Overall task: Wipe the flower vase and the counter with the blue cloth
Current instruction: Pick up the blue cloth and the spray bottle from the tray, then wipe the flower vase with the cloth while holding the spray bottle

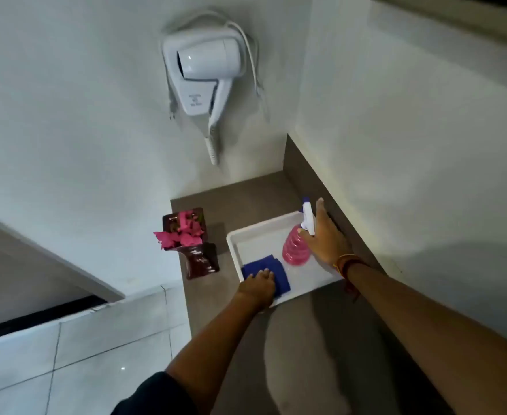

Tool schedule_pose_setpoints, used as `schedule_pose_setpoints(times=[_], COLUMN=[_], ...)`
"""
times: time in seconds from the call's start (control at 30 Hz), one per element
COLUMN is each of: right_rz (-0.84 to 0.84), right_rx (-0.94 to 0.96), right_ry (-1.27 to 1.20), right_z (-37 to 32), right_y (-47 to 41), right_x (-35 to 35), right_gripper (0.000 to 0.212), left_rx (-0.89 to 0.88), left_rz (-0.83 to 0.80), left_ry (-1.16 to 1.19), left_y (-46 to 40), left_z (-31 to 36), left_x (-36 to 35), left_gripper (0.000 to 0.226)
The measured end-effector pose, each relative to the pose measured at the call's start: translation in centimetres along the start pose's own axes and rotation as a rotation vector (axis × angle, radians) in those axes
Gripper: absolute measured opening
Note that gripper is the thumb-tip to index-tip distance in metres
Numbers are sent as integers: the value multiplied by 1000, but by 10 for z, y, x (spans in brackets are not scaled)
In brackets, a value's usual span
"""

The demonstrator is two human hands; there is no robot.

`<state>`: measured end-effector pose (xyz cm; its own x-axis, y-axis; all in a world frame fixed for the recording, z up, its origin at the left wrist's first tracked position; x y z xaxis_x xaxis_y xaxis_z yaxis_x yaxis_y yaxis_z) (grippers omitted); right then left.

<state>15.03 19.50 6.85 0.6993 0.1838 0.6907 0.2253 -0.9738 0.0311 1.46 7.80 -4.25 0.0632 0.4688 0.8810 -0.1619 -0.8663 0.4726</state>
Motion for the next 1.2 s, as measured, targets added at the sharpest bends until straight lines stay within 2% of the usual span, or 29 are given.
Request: schedule_pose_setpoints(times=[0.03,0.13,0.23,0.3,0.33,0.4,0.5,0.6,0.73,0.87,1.03,1.2], right_rz=[9,-39,112,204,222,137,241,258,232,223,213,34], right_rx=[-34,-5,-30,18,48,91,116,190,164,217,295,173], right_ry=[-55,-197,-380,-445,-428,-417,-431,-453,-482,-424,-326,-213], right_z=[11,22,17,9,4,4,5,-1,-19,-71,-138,-151], right_y=[1,3,-15,-24,-26,-49,-43,-44,-37,-25,15,73], right_x=[-5,-29,-8,5,10,-40,-40,-36,-33,-21,-29,-102], right_gripper=[94,89,84,78,74,61,41,27,23,21,17,21], left_rx=[10,52,68,54,44,104,79,85,162,184,364,537], left_rz=[-58,-7,99,134,155,90,136,200,397,587,635,537], left_ry=[-18,21,-7,-39,-69,-57,-108,-39,75,179,498,563], left_y=[-3,-16,-19,-17,-19,-28,-27,-25,5,60,127,189], left_z=[3,2,6,9,10,-7,-3,-6,-31,-59,-104,-133], left_x=[-12,-19,10,19,23,-12,-13,1,34,71,74,38], left_gripper=[59,59,56,51,49,47,45,42,44,45,19,21])
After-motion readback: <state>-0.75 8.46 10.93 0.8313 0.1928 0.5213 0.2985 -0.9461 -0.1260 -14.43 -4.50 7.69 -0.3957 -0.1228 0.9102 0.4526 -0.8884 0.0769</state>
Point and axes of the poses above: each hand's wrist, its own y-axis away from the middle knuckle, its own x-axis out of the back of the hand, z = x × y, the point moved 9 cm from there along -y, towards the middle knuckle, and after that the axes turned 9 degrees about -y, right-handed, at the moved point
